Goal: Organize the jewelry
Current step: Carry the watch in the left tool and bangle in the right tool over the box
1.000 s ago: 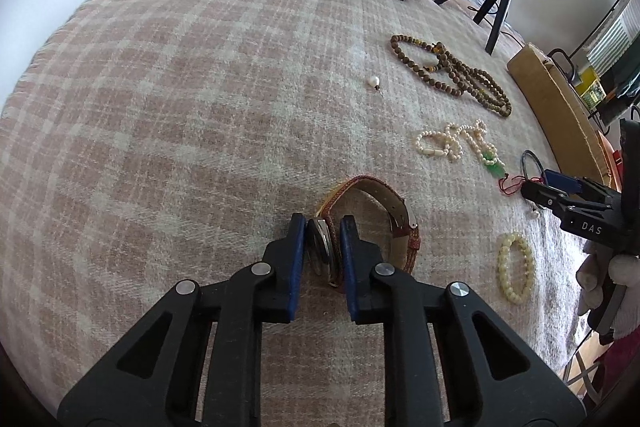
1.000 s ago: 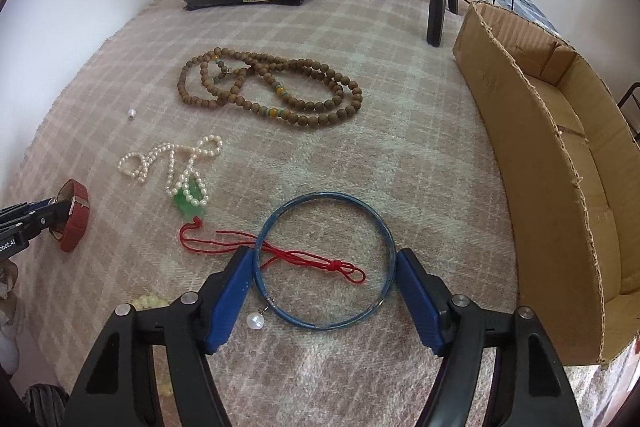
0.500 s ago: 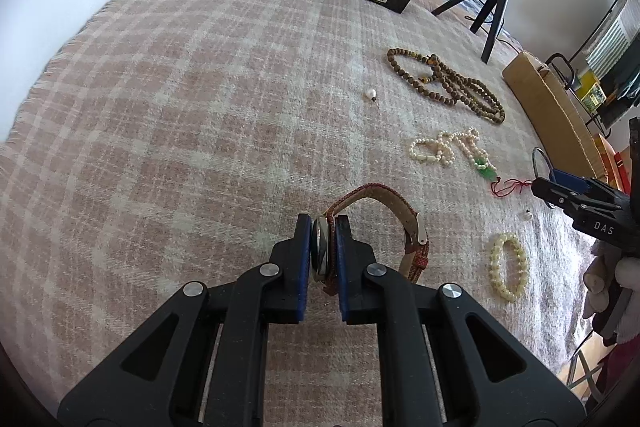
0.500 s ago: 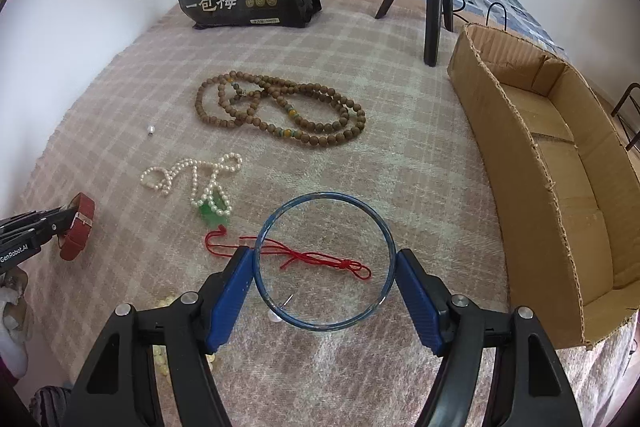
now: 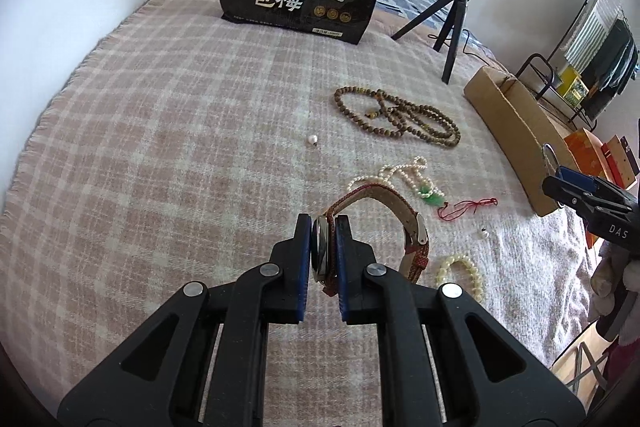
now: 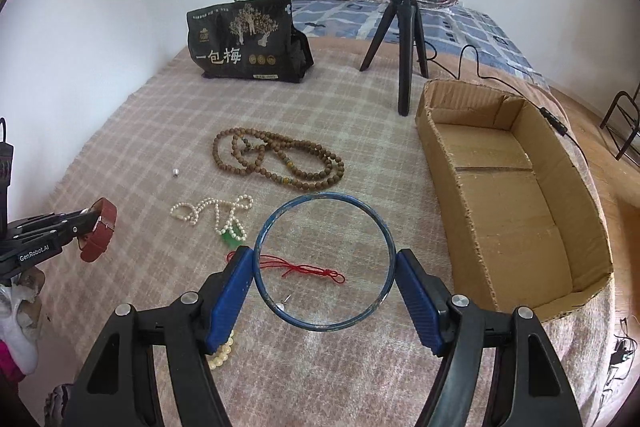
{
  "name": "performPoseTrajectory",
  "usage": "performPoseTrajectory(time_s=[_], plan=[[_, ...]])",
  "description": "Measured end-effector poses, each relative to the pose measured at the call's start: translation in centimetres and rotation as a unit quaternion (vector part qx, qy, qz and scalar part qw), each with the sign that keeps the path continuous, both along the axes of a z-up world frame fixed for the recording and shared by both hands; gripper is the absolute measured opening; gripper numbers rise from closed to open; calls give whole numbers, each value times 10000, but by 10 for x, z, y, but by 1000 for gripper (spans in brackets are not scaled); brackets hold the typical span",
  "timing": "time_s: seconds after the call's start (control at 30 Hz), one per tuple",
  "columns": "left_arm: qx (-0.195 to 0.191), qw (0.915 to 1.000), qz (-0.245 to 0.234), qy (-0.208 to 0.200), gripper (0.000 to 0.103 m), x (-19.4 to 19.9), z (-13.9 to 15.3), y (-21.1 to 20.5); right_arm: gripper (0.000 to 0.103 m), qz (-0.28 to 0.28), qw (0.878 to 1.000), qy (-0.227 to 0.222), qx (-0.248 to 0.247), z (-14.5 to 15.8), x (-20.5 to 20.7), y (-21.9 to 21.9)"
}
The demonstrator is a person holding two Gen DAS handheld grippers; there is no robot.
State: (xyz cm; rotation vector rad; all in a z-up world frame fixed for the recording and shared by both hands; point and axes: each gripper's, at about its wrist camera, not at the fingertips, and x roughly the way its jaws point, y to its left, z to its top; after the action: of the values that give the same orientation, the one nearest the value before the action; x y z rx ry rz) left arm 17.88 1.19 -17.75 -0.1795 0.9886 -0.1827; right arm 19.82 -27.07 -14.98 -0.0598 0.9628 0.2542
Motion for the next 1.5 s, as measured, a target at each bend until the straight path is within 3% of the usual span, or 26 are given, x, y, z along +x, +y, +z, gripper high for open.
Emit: performPoseTrajectory(time_s=[0.53, 0.97, 1.5], plan=[[-38, 9969, -620, -475, 9, 48, 35, -87, 74, -687, 9960, -451, -362, 38, -6, -77], [-64, 9912, -1125, -700, 9, 94, 50, -175, 74, -1057, 9929, -436, -334, 30, 4, -127], [-10, 9861, -1538, -631, 9, 140, 36, -271, 74, -1420, 9889, -306, -323, 7, 24, -170]])
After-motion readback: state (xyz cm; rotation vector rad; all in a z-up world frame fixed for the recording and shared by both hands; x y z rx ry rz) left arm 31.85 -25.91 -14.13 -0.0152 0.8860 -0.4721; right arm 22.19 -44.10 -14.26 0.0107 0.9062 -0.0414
